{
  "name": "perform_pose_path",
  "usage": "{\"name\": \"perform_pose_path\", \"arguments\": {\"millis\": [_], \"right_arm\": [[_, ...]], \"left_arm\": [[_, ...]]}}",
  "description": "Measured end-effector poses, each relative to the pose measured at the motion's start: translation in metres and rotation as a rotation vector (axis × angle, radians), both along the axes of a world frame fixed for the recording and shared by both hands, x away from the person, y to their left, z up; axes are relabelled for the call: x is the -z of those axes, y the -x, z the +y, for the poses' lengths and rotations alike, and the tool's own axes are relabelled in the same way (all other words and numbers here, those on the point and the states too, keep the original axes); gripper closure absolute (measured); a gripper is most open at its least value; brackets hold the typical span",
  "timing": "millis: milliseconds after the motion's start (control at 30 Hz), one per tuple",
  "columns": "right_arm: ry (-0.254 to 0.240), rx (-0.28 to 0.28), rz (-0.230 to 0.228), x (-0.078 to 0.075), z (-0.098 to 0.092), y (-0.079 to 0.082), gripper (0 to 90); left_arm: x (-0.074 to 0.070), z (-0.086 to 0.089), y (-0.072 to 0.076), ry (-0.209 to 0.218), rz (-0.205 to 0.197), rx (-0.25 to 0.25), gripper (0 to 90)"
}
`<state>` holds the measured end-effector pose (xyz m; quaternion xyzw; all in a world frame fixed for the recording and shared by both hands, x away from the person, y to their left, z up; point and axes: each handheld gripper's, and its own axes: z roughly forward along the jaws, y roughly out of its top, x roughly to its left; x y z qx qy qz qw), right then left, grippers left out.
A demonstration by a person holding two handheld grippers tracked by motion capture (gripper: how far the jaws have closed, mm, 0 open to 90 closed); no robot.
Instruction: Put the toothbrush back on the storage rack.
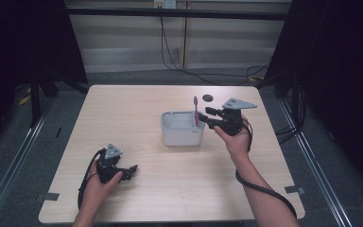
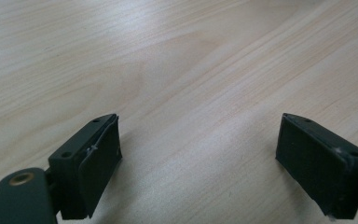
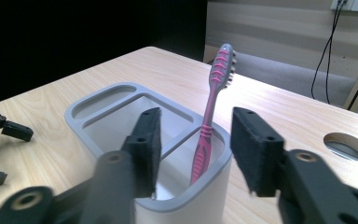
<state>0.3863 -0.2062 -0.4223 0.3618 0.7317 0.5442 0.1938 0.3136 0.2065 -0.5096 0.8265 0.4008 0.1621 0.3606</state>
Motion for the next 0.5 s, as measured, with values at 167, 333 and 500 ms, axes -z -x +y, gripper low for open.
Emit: {"name": "perform_pose_path", "arguments": {"millis": [167,333,500], "right_arm": [[0.012,0.000,0.005,-0.0021,-0.0001,0.0024,45.0],[0.022,-0.005,0.013,-0.0024,-0.0004,0.0041,38.9],[0.031,-0.016,0.027,-0.0025,-0.0019,0.0059,34.6]], "left_arm": [[0.0000,0.0000,0.0000,0.000,0.000,0.000,13.4],[0.0000,0.0000,0.0000,-0.001,-0.001,-0.001,13.4],[0.0000,0.0000,0.0000,-0.001,0.000,0.000,13.4]]}}
